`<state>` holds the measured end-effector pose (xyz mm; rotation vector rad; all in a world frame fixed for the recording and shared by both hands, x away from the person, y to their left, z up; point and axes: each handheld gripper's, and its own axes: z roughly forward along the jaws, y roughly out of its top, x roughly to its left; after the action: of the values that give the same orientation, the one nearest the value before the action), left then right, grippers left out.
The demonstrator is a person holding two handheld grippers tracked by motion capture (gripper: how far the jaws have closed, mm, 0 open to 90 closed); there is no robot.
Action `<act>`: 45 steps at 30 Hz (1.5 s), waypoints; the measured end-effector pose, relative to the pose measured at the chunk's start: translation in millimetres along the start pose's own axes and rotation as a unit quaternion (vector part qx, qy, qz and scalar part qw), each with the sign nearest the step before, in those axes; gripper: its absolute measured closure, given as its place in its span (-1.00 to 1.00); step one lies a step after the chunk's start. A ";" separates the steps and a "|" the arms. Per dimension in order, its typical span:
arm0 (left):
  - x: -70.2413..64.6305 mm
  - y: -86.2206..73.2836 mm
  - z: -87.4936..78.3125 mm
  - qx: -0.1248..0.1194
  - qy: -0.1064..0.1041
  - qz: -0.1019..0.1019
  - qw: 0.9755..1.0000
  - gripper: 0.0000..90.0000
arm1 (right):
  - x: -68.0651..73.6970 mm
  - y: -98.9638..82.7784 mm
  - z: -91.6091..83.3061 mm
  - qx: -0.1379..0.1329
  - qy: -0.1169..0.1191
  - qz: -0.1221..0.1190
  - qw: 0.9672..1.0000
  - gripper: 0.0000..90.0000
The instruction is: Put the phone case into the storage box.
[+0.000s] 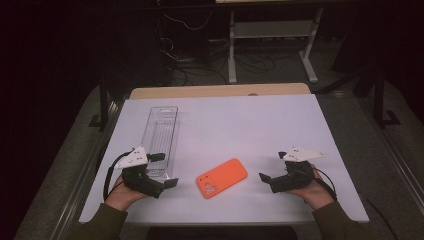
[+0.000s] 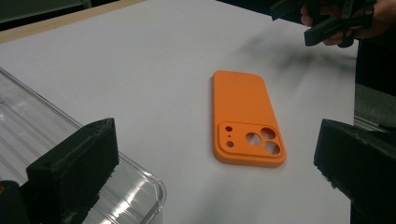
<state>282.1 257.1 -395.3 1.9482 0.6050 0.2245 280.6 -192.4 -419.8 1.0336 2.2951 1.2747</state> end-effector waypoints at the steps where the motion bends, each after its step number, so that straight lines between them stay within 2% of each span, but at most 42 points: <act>1: -0.8 0.3 0.7 -0.002 -0.002 -0.005 1.000 -1.00 | -0.7 0.3 -0.2 -0.002 -0.001 -0.001 1.000 -1.00; 6: -1.8 5.2 2.4 -0.003 -0.007 -0.001 1.000 -1.00 | -2.5 1.3 -1.4 -0.006 0.000 0.003 1.000 -1.00; 10: -4.3 9.0 5.8 -0.011 -0.008 -0.010 1.000 -1.00 | -4.5 0.4 0.2 0.001 0.004 0.000 1.000 -1.00; 15: -7.3 12.7 11.6 -0.001 -0.017 0.002 1.000 -1.00 | -5.0 1.6 1.0 0.003 -0.003 -0.004 1.000 -1.00; 22: -9.3 21.7 19.1 -0.010 -0.033 -0.005 0.999 -1.00 | -4.2 0.8 -1.3 0.004 -0.006 -0.004 1.000 -1.00; 29: -14.3 27.6 28.8 0.002 -0.041 0.009 0.999 -1.00 | -4.0 0.7 -3.3 0.002 -0.005 0.001 1.000 -1.00; 36: -16.4 28.6 36.4 0.006 -0.050 0.006 0.999 -1.00 | -4.2 0.9 -0.9 0.004 -0.002 -0.005 1.000 -1.00; 37: -17.4 28.6 37.9 0.005 -0.052 0.000 0.999 -1.00 | -4.3 0.9 -0.6 0.005 -0.001 -0.007 1.000 -1.00; 38: -16.9 28.9 39.2 0.004 -0.054 0.005 0.999 -1.00 | -4.2 1.1 -0.6 0.004 -0.001 -0.006 1.000 -1.00; 40: -18.1 30.3 42.0 0.005 -0.056 0.000 0.998 -1.00 | -4.3 1.3 -0.7 0.005 0.001 -0.001 1.000 -1.00; 45: -20.9 33.5 48.4 0.012 -0.058 0.010 0.998 -1.00 | -4.5 1.7 -0.3 0.004 0.002 -0.001 1.000 -1.00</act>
<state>294.7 196.8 -384.8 1.9755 0.5140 0.1156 284.3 -195.3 -418.6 1.0314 2.3044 1.2685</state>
